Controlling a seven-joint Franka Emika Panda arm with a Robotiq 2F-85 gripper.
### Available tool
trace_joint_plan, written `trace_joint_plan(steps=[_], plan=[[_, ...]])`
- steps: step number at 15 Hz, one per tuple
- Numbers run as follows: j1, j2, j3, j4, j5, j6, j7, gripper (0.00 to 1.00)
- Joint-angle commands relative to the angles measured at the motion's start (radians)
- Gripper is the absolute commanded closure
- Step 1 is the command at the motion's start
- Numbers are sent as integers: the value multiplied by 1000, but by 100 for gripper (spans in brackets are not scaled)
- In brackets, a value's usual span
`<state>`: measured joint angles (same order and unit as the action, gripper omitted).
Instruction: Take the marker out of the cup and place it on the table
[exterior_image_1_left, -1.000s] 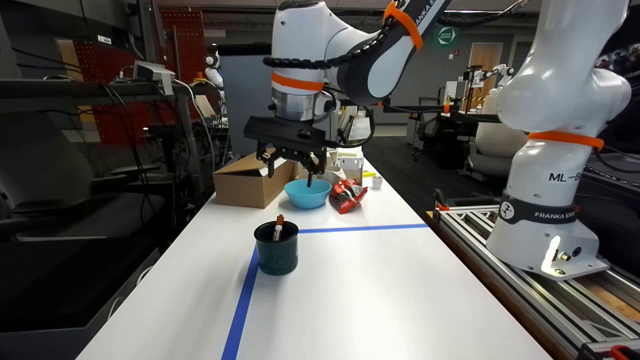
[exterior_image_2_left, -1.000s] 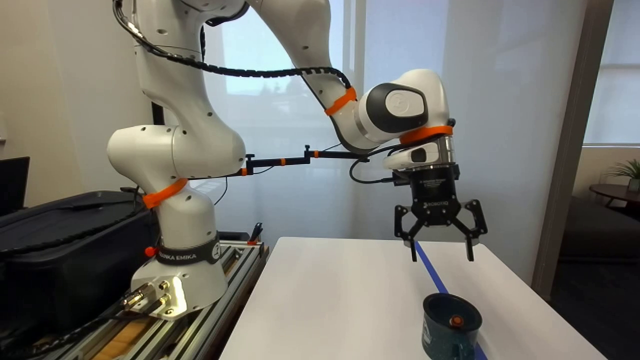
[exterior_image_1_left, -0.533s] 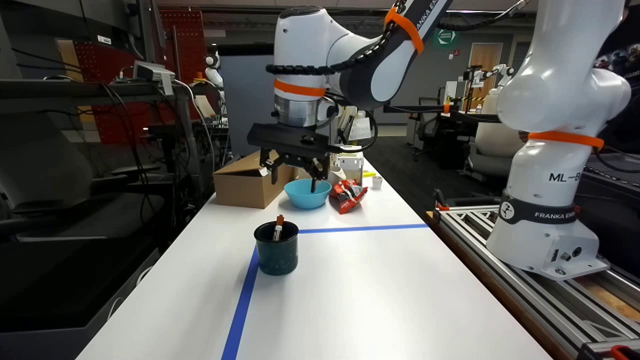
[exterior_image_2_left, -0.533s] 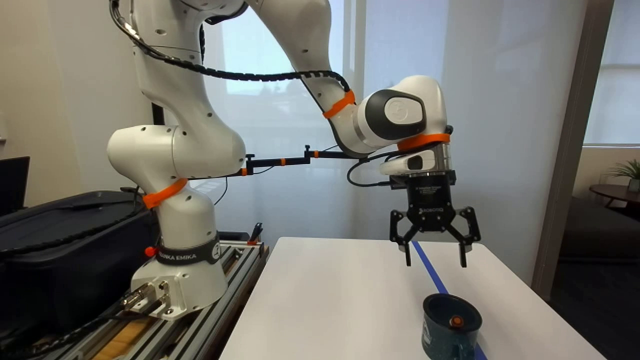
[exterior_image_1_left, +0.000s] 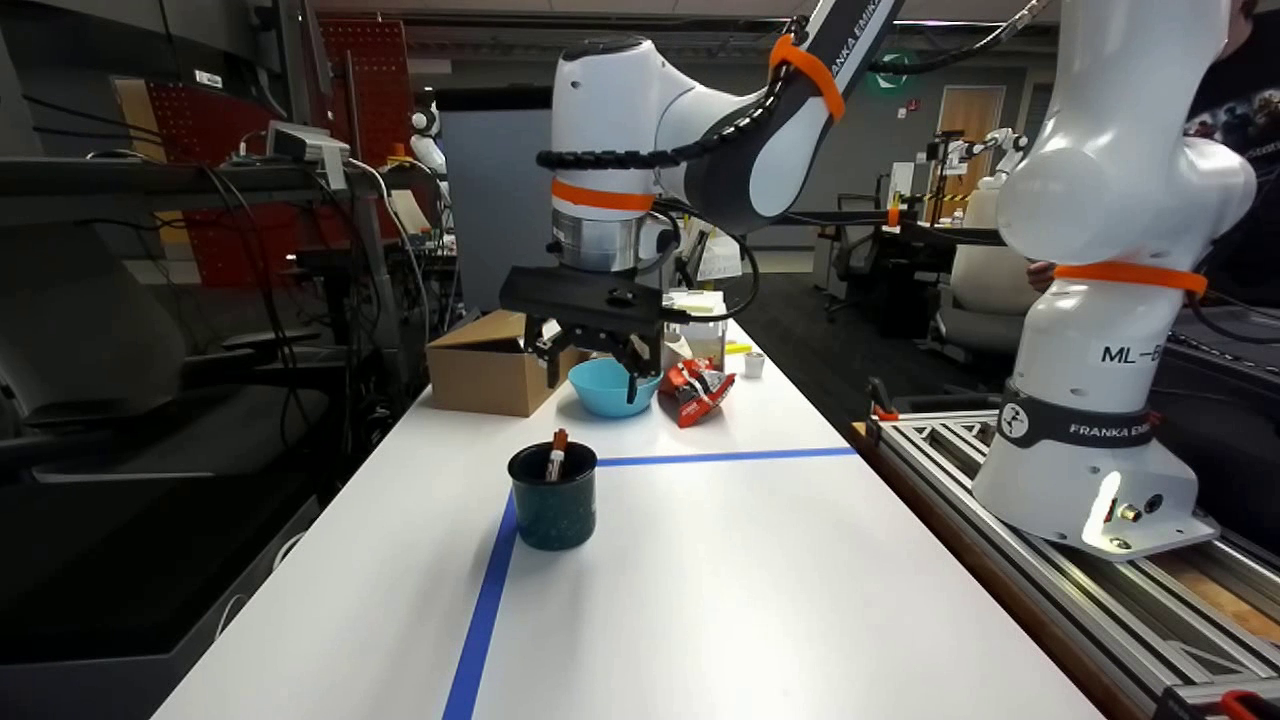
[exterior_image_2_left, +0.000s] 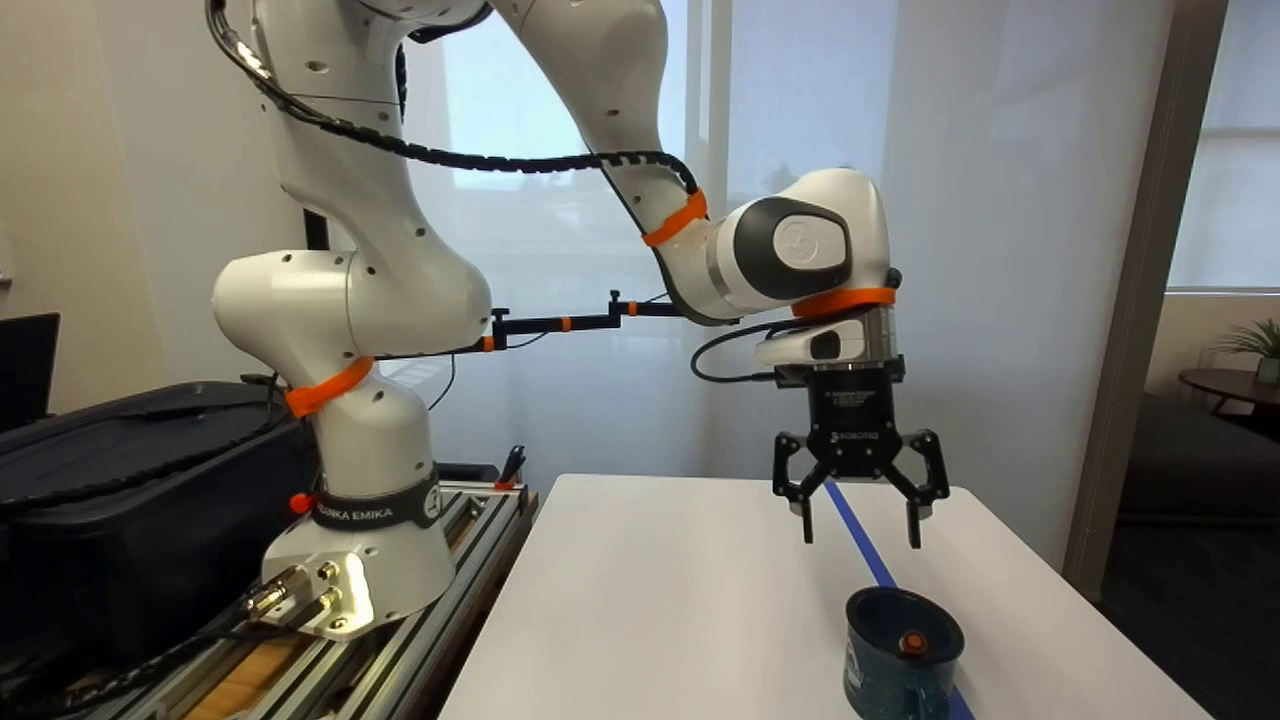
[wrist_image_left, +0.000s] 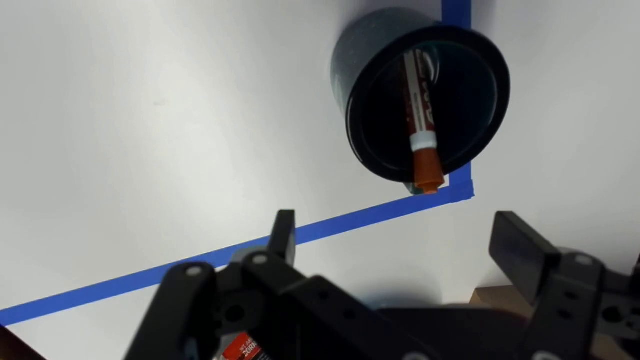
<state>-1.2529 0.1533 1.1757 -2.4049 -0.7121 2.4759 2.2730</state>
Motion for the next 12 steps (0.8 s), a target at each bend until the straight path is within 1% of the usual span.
trace_joint_plan(steps=[1, 8, 12], plan=[[61, 70, -53, 38, -71, -21, 74, 0], [199, 173, -189, 126, -204, -39, 168, 0], [273, 227, -258, 163, -254, -52, 197, 0]])
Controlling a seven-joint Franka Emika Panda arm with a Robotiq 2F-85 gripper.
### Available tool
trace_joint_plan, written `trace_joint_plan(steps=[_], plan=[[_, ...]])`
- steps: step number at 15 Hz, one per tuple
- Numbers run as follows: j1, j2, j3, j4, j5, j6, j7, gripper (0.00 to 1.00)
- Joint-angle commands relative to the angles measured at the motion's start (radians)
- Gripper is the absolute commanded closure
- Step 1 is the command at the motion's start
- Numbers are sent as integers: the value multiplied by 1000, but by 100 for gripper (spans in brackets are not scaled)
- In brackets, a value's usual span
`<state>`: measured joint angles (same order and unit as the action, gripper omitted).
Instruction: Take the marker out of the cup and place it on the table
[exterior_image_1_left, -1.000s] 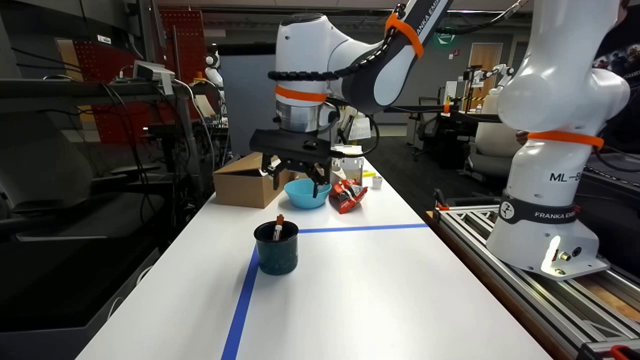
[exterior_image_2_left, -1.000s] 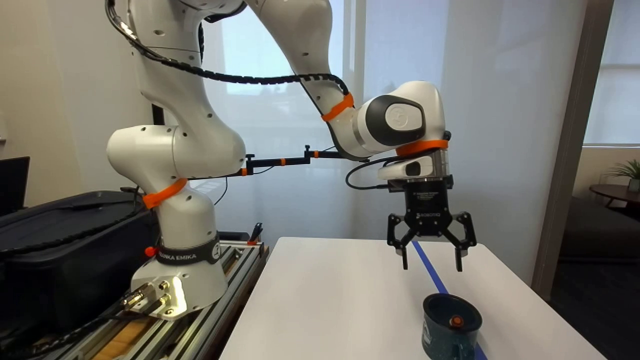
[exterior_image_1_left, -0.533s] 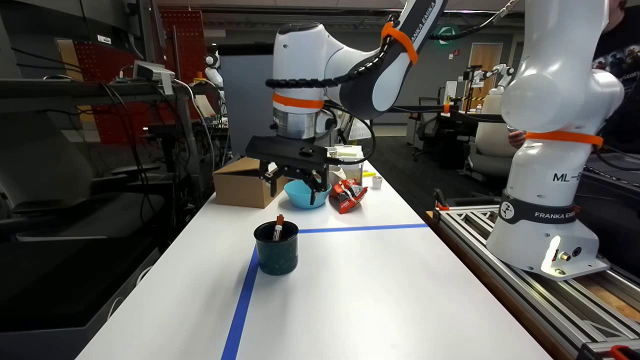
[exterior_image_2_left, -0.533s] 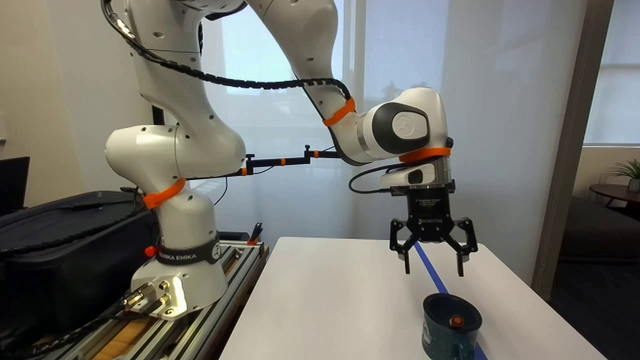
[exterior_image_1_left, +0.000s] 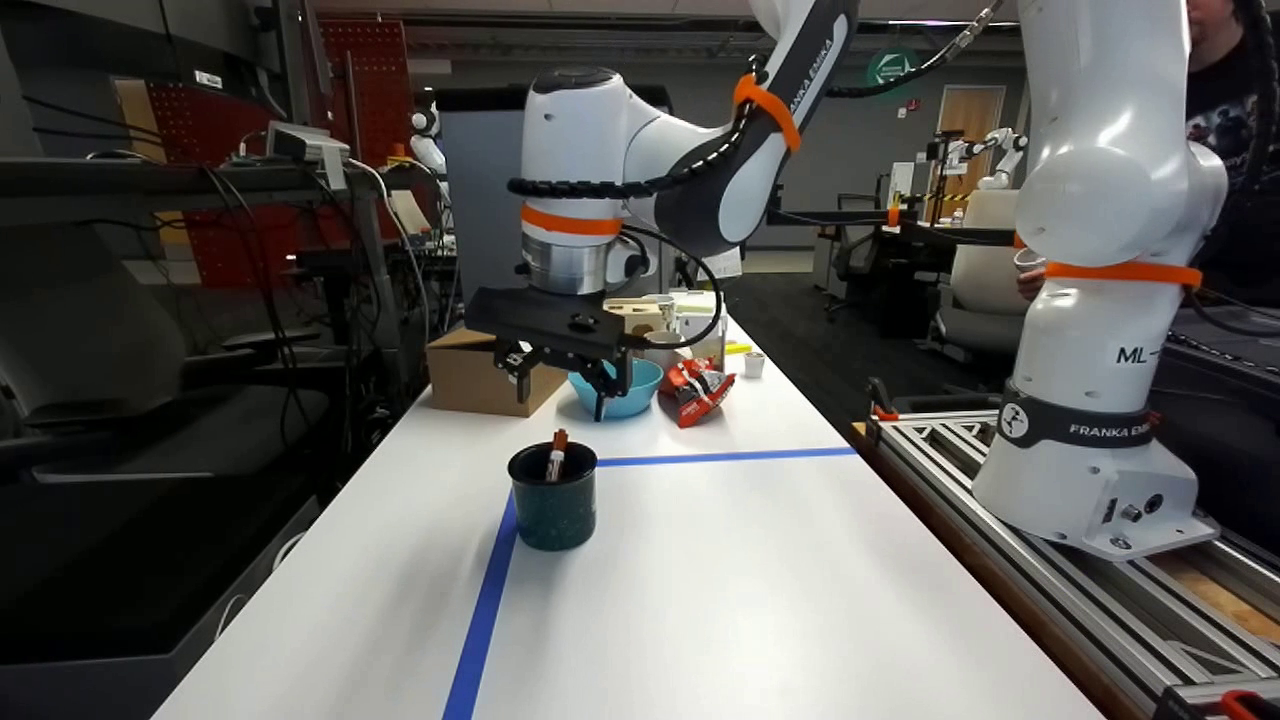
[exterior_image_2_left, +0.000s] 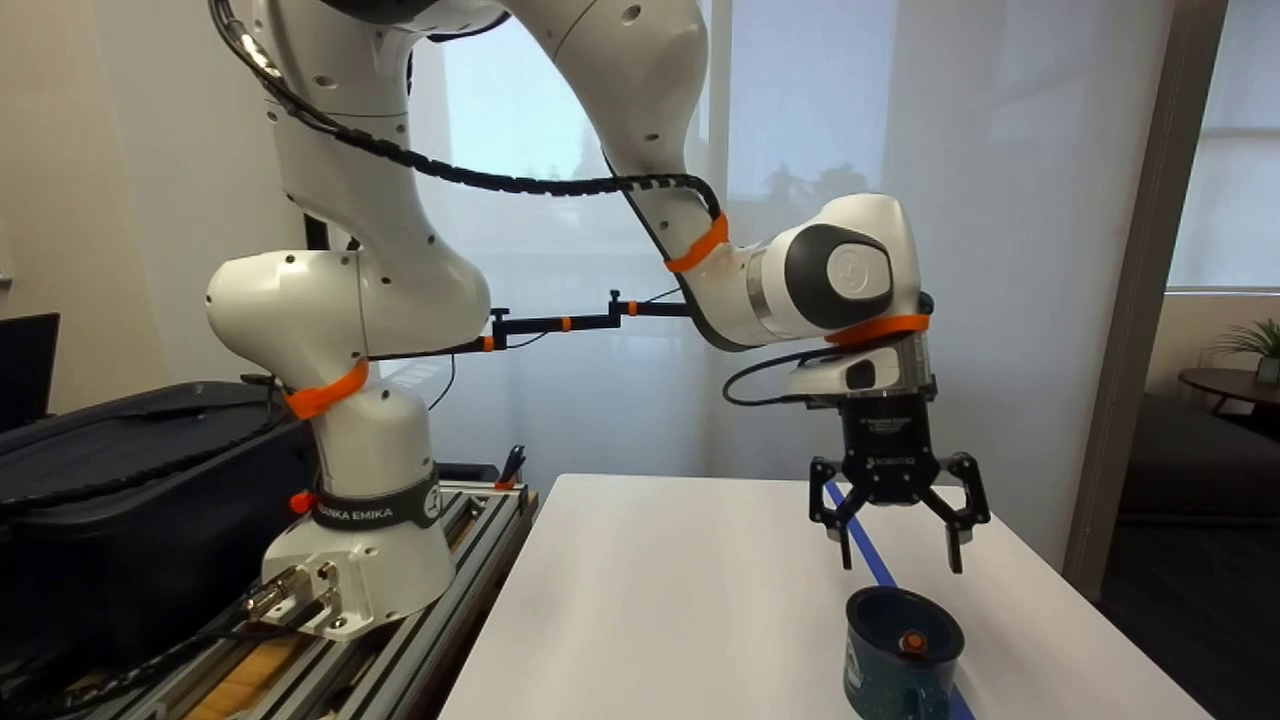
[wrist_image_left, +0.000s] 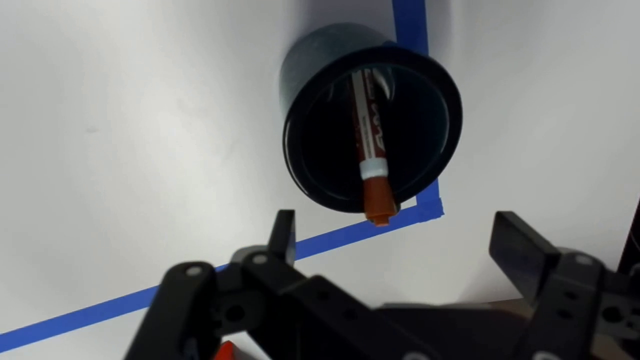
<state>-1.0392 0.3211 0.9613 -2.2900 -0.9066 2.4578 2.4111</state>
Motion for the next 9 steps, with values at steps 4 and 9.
trace_joint_plan(steps=[4, 9], plan=[[414, 20, -409, 81, 57, 44, 1, 0], [790, 19, -777, 107, 167, 105, -35, 0]])
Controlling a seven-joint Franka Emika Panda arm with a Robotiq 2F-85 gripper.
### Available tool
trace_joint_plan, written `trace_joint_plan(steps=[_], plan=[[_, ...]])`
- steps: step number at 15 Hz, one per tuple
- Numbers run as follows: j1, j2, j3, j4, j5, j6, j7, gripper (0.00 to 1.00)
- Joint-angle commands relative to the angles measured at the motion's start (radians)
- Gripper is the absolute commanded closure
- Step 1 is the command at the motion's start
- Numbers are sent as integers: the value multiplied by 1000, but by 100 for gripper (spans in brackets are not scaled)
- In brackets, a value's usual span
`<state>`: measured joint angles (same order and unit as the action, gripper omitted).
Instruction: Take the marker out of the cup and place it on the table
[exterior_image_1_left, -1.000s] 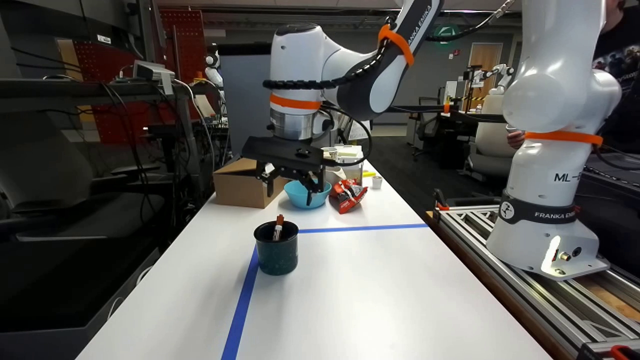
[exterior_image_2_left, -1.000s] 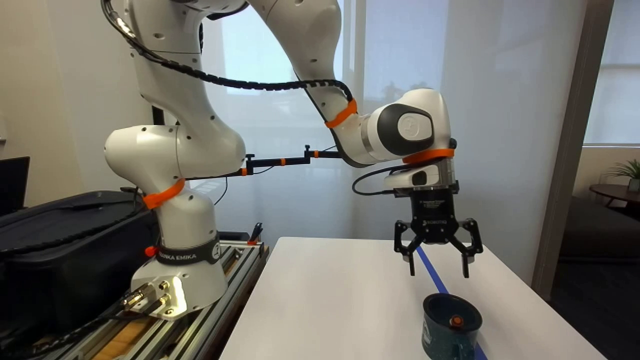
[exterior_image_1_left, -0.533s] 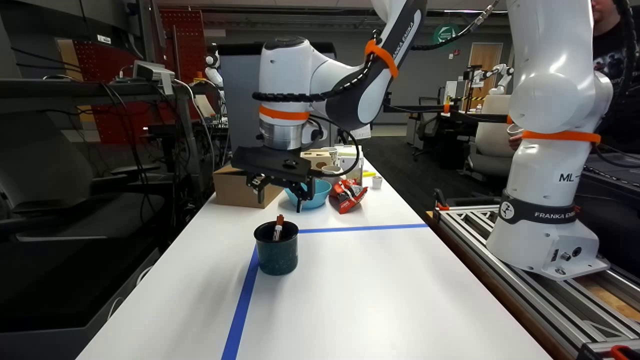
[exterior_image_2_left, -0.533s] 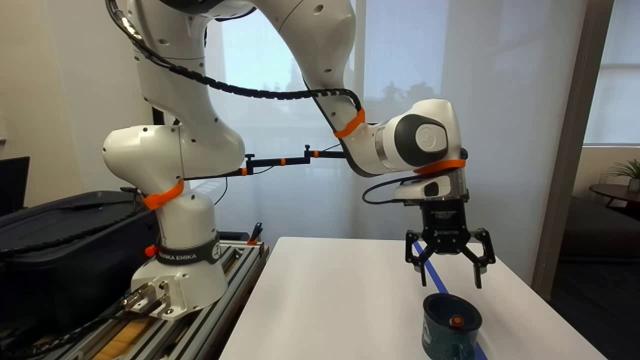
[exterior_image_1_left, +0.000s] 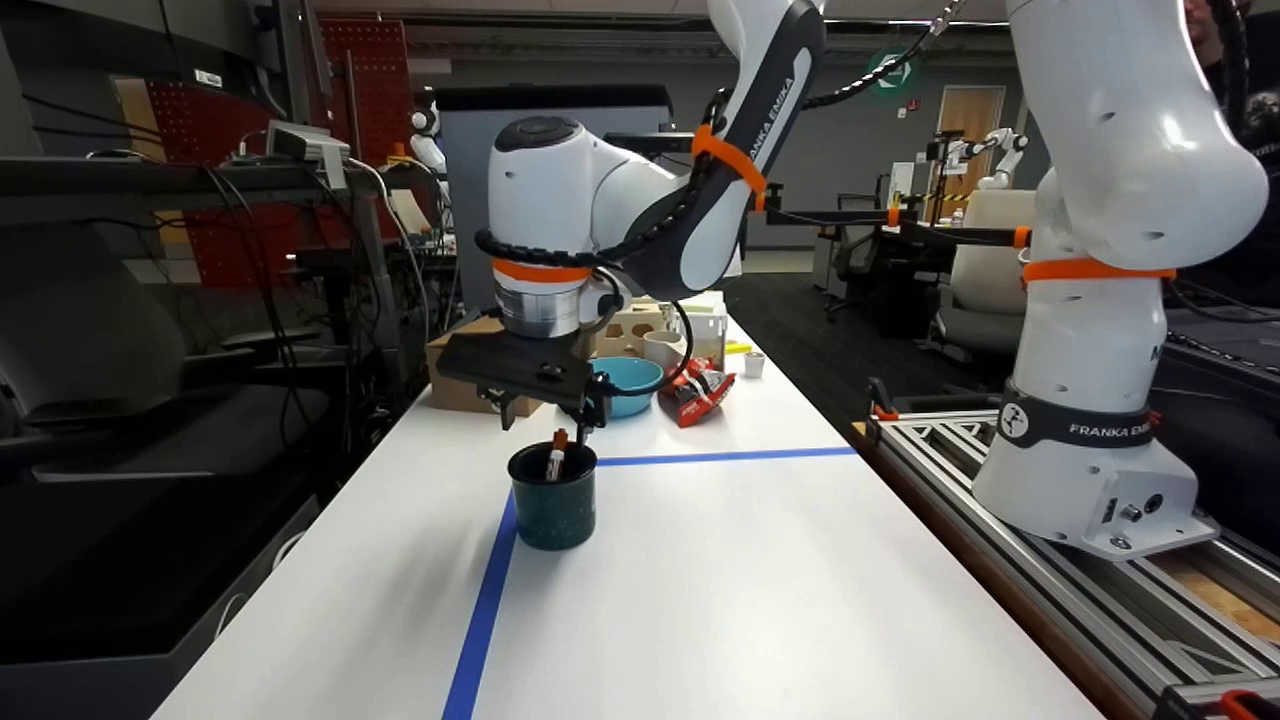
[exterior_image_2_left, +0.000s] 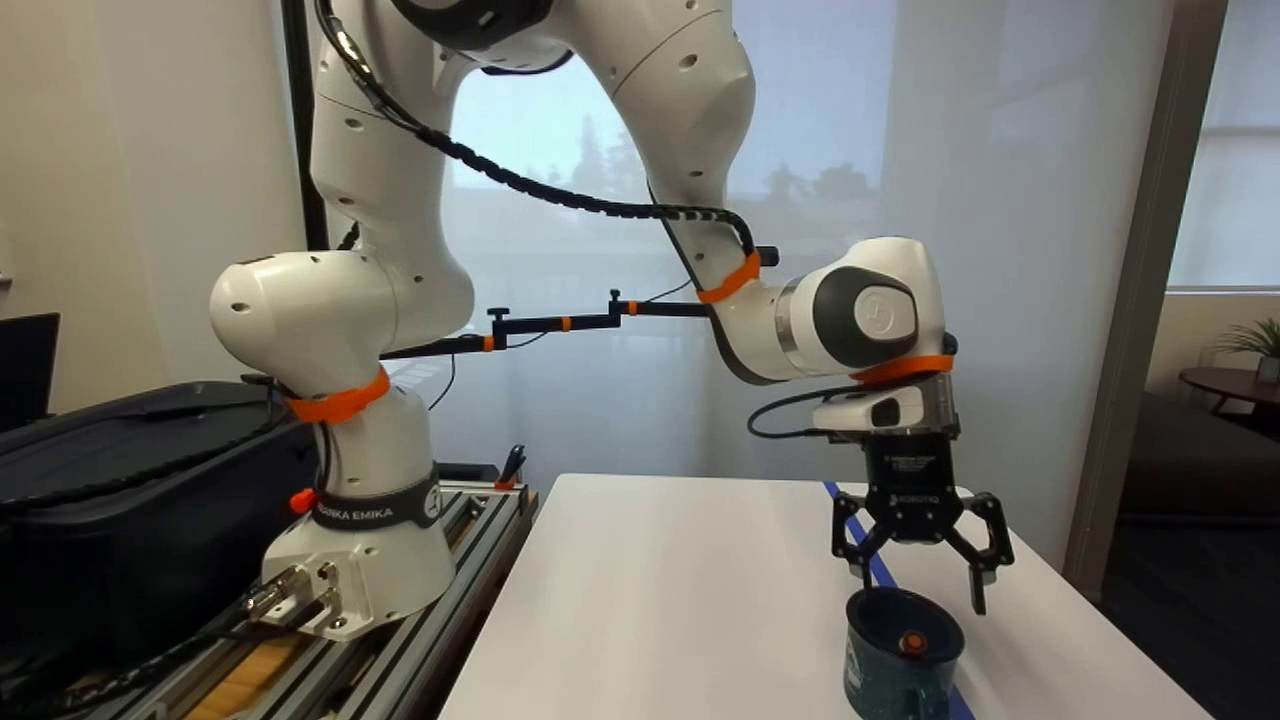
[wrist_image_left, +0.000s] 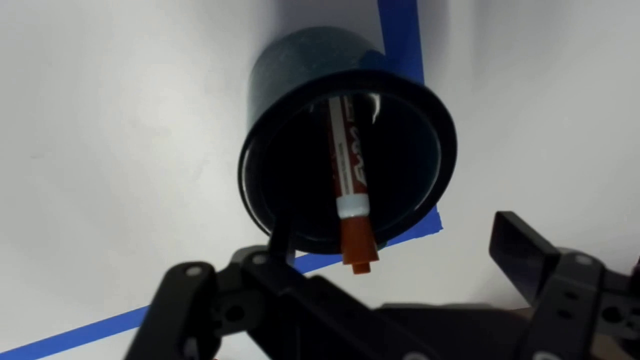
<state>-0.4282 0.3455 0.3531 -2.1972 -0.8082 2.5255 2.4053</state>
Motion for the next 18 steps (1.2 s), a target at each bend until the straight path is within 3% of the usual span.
trace_joint_plan(steps=[1, 4, 9, 16, 17, 18], plan=[[230, -3, -215, 17, 87, 44, -35, 0], [345, -12, -319, 6, 114, 55, -35, 0], [454, -35, -422, 4, 90, 19, 3, 0], [505, -35, -484, -3, 65, 3, 20, 0], [508, -32, -488, -4, 64, 1, 22, 3], [511, -30, -492, -4, 61, -2, 25, 14]])
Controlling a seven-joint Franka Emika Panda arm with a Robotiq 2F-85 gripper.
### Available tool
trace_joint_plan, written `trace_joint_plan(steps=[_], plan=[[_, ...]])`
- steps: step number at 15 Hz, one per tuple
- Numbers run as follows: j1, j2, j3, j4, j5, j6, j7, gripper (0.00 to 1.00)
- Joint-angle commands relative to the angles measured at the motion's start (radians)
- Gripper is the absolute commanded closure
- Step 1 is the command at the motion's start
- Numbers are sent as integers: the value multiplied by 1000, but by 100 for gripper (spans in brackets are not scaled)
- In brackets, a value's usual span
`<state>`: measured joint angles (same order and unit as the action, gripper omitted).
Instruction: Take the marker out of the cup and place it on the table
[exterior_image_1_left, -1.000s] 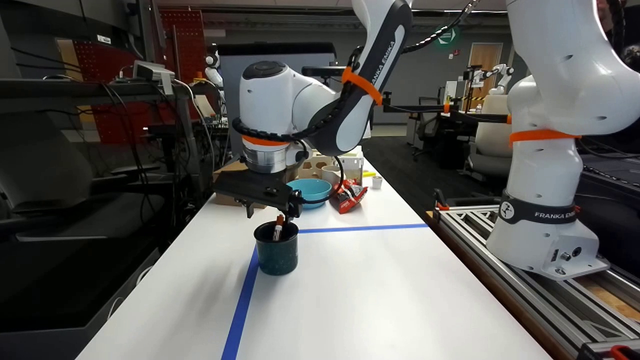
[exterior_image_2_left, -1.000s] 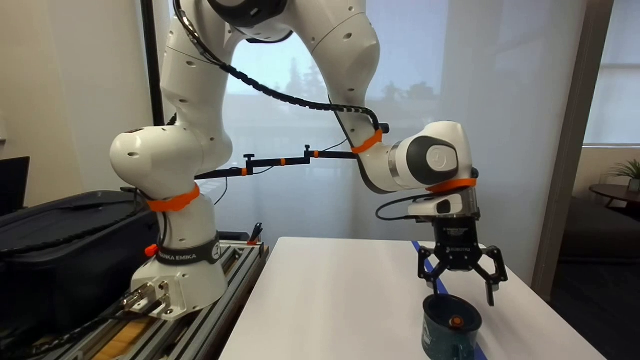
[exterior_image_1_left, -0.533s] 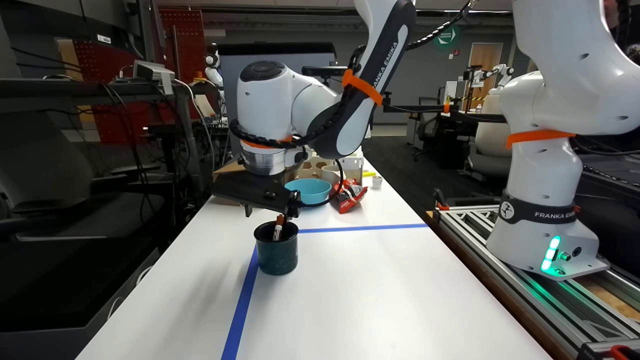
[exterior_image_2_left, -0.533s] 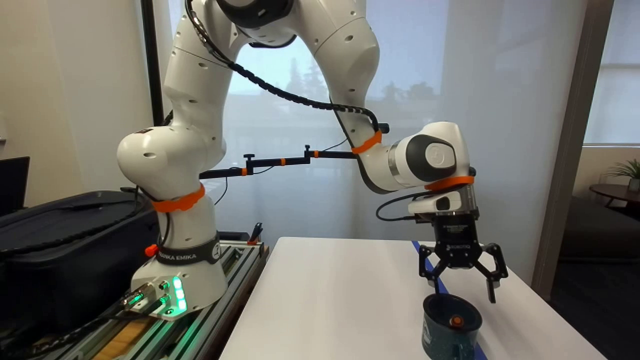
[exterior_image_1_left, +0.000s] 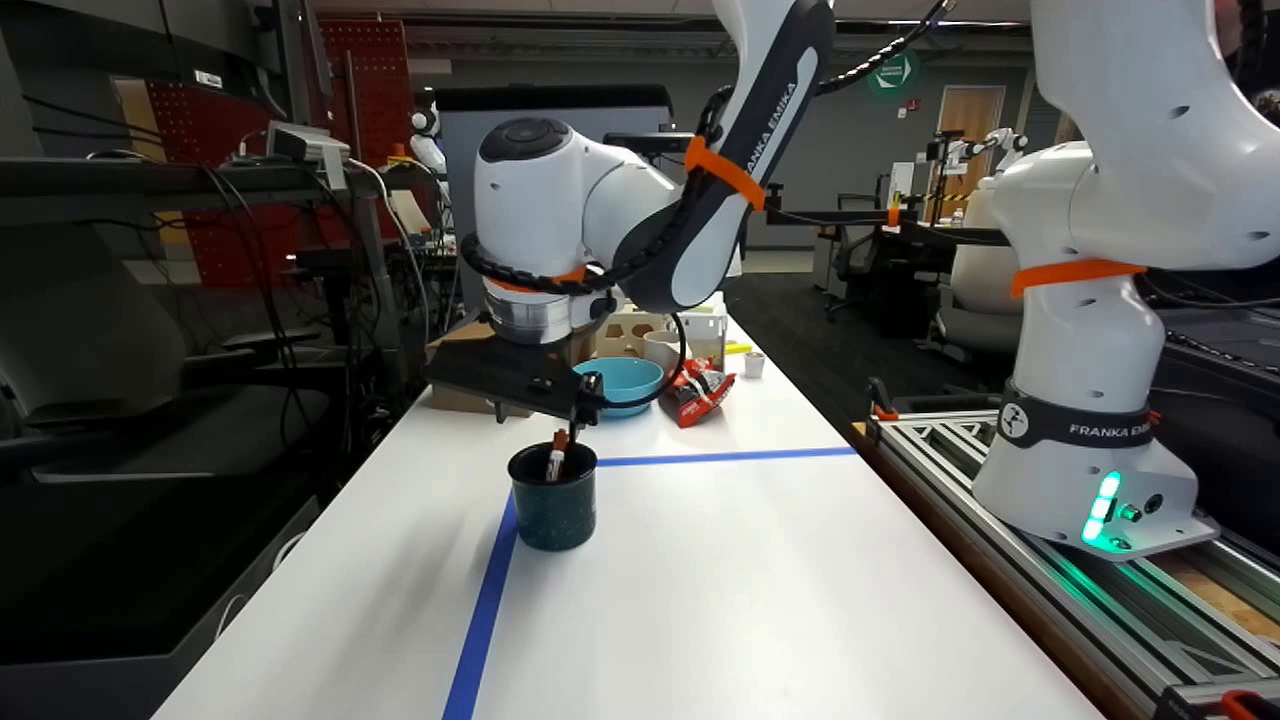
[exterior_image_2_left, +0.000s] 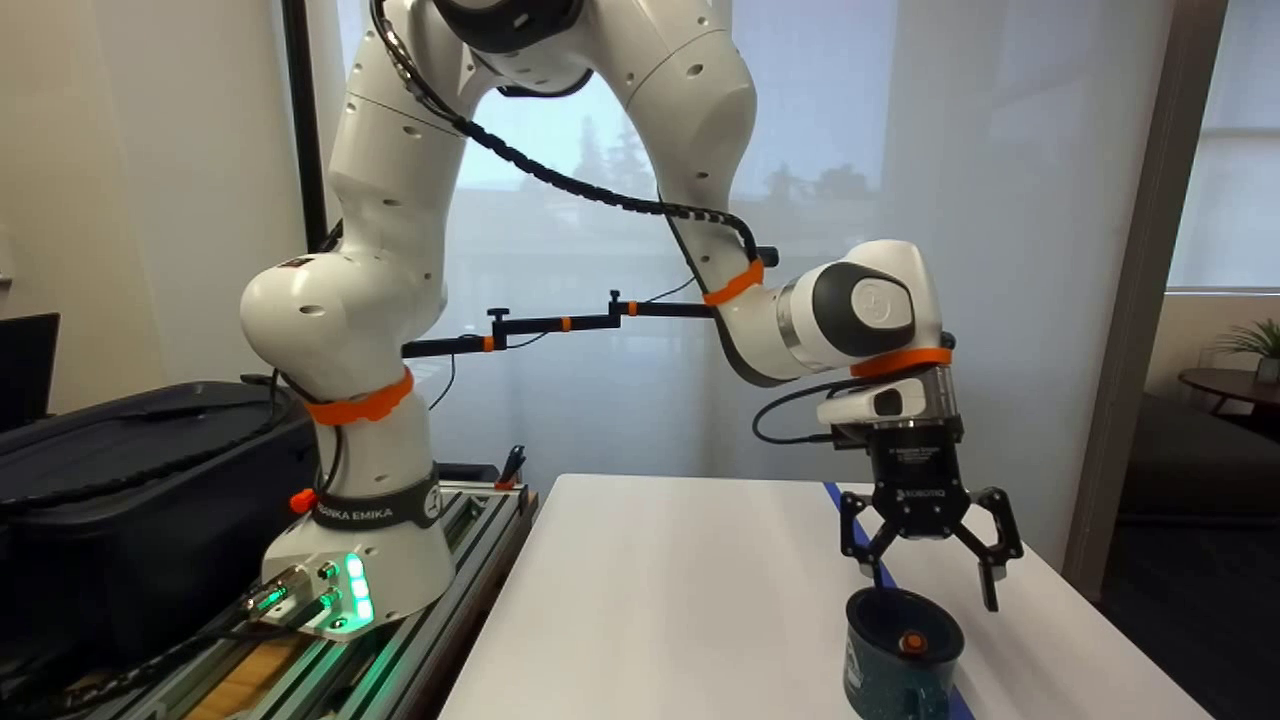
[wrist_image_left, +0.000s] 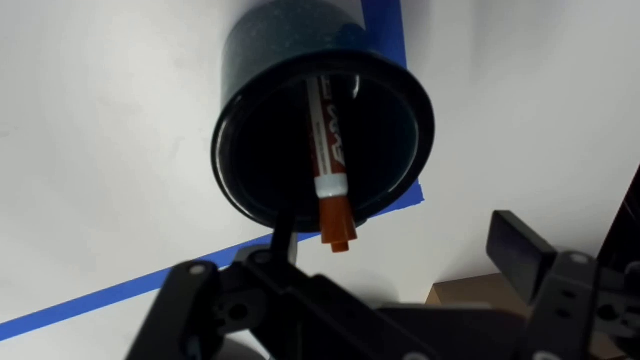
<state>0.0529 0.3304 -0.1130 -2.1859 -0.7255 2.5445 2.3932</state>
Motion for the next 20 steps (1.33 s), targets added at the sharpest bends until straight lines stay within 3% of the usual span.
trace_joint_plan(steps=[1, 3, 4, 5, 10, 11, 17, 18, 20], plan=[[33, -15, -29, -17, -24, -23, 38, 28], [39, -15, -33, -21, -31, -27, 42, 35], [41, -16, -34, -25, -32, -30, 44, 48], [43, -16, -33, -29, -35, -33, 47, 42], [52, -14, -27, -42, -38, -40, 54, 39], [55, -12, -26, -42, -38, -40, 56, 44], [67, 7, -22, -20, -32, -37, 56, 52], [69, 11, -23, -16, -34, -37, 58, 57], [69, 16, -23, -14, -30, -38, 55, 57]])
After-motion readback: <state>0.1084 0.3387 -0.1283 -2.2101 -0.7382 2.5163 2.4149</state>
